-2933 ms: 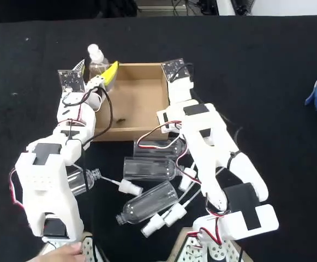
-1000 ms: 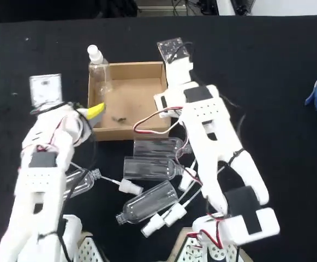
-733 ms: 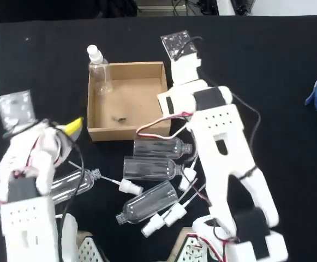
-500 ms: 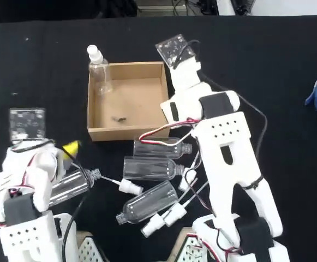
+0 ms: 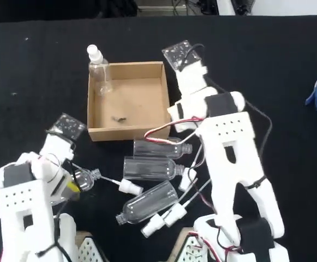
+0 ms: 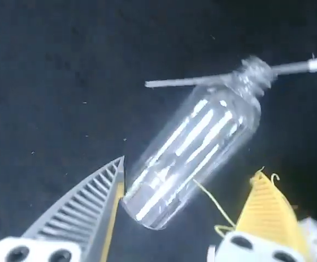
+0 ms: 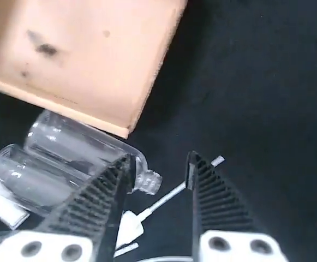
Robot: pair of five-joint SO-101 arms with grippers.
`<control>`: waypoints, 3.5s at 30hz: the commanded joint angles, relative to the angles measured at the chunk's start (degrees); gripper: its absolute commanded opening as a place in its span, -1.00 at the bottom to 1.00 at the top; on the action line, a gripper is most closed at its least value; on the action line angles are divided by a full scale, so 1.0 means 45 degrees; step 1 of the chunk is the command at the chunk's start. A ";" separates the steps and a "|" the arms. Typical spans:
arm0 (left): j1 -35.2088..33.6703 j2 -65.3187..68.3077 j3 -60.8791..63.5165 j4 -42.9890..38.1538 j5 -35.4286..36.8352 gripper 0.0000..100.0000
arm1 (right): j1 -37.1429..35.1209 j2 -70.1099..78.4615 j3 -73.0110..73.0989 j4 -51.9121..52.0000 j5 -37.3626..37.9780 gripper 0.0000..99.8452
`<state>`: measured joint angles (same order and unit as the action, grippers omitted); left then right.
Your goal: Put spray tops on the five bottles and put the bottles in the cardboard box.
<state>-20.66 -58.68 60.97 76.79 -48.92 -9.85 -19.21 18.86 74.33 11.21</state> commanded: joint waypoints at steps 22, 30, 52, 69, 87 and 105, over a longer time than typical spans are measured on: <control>0.1416 0.0899 0.2315 -0.3536 -0.0801 -0.57 | 0.1133 -0.0733 -0.0068 -0.0391 0.0098 -0.71; 0.1475 0.0860 0.2510 -0.3419 -0.0801 -0.92 | 0.1172 -0.0733 -0.0049 -0.0371 0.0098 -0.71; -0.5402 0.1016 -0.1455 -0.0625 -0.3438 -0.94 | 0.0508 -0.0850 -0.0166 0.0352 0.0059 -0.71; -0.9446 0.1035 0.0772 -0.3595 -0.3067 -0.94 | -0.5021 -0.0830 -0.1690 0.4122 0.1192 -0.71; -0.9485 0.8733 -0.3585 -0.3595 -0.3243 -0.72 | -0.6134 -0.0752 -0.0049 0.2755 0.1192 -0.71; -0.7648 0.9885 -0.4503 -0.4689 -0.5958 -0.57 | -0.7736 -0.0752 0.1280 0.1348 0.1074 -0.71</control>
<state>-57.76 -14.11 38.46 59.65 -75.21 -43.52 -20.26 24.40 83.38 16.13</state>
